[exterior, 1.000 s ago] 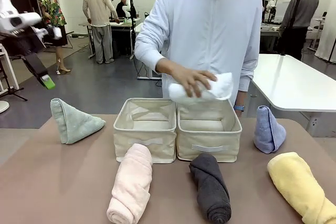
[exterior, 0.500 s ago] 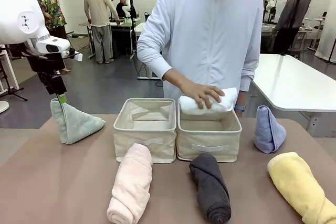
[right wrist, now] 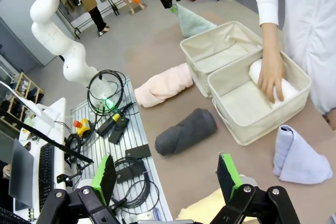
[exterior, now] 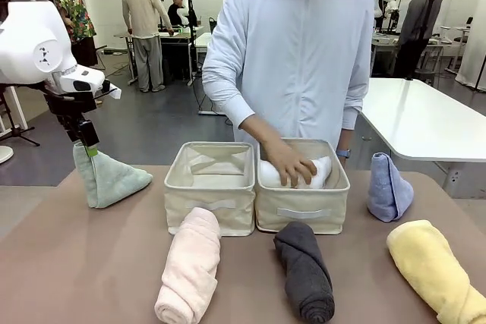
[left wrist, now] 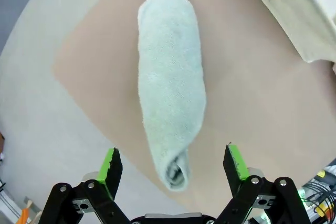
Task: Sort the towels based on their folding style.
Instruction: Pick up one triangle-folded towel and place it in the left Fabric basket.
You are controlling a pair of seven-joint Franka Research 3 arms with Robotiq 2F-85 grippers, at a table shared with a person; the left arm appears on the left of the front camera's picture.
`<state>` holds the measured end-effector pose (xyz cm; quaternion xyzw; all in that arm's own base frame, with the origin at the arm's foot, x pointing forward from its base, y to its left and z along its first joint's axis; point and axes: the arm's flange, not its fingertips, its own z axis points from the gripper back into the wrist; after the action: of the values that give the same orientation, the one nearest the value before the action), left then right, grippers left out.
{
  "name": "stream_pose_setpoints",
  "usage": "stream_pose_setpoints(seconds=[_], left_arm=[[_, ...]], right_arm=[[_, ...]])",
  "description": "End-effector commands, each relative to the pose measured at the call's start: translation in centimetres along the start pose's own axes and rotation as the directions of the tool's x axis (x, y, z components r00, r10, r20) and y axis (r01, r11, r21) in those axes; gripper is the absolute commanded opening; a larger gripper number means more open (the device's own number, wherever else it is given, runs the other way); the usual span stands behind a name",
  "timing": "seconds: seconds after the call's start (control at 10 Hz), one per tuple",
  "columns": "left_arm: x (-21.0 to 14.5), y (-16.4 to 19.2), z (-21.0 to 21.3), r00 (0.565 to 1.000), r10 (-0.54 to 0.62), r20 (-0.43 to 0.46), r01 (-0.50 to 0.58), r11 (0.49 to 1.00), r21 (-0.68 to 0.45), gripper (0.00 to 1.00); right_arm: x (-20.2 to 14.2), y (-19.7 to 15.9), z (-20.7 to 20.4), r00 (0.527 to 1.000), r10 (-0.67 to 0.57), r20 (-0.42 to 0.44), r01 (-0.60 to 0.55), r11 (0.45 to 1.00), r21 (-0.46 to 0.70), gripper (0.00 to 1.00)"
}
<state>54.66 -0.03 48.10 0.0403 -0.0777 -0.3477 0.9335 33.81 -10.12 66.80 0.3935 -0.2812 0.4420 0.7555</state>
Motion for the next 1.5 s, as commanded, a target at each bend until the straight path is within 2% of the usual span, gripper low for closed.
stream_pose_setpoints(seconds=[0.0, 0.2, 0.5, 0.6, 0.7, 0.8, 0.9, 1.0, 1.4], left_arm=[[0.2, -0.3, -1.7, 1.000, 0.023, -0.019, -0.021, 0.997, 0.068, 1.00], [0.5, -0.7, -4.0, 0.998, 0.003, -0.070, 0.004, 0.995, 0.096, 1.00], [0.5, -0.8, -4.9, 0.996, 0.003, -0.089, 0.009, 0.991, 0.130, 1.00], [0.4, -0.9, -5.0, 0.995, -0.003, -0.095, 0.016, 0.991, 0.136, 0.41], [0.4, -0.9, -4.8, 0.996, -0.016, -0.090, 0.027, 0.992, 0.125, 0.41], [0.2, -0.9, -4.5, 0.996, -0.012, -0.090, 0.023, 0.992, 0.125, 0.00], [0.2, -0.9, -4.1, 0.997, -0.013, -0.079, 0.022, 0.992, 0.121, 0.36], [0.1, -0.8, -3.8, 0.997, -0.015, -0.072, 0.022, 0.994, 0.104, 0.00], [-0.9, 0.2, -1.2, 1.000, -0.003, -0.006, 0.003, 1.000, 0.026, 0.00]], right_arm=[[0.2, 0.0, 0.1, 1.000, 0.017, 0.022, -0.017, 1.000, 0.013, 1.00], [0.2, 0.0, 0.1, 1.000, 0.017, 0.022, -0.017, 1.000, 0.013, 1.00], [0.2, 0.0, 0.1, 1.000, 0.017, 0.022, -0.017, 1.000, 0.013, 1.00], [0.2, 0.0, 0.1, 1.000, 0.017, 0.022, -0.017, 1.000, 0.013, 1.00], [0.2, 0.0, 0.1, 1.000, 0.017, 0.022, -0.017, 1.000, 0.013, 1.00], [0.2, 0.0, 0.1, 1.000, 0.017, 0.022, -0.017, 1.000, 0.013, 1.00], [0.2, 0.0, 0.1, 1.000, 0.017, 0.022, -0.017, 1.000, 0.013, 1.00], [0.2, 0.0, 0.1, 1.000, 0.017, 0.022, -0.017, 1.000, 0.013, 1.00], [0.2, 0.0, 0.1, 1.000, 0.017, 0.022, -0.017, 1.000, 0.013, 1.00]])
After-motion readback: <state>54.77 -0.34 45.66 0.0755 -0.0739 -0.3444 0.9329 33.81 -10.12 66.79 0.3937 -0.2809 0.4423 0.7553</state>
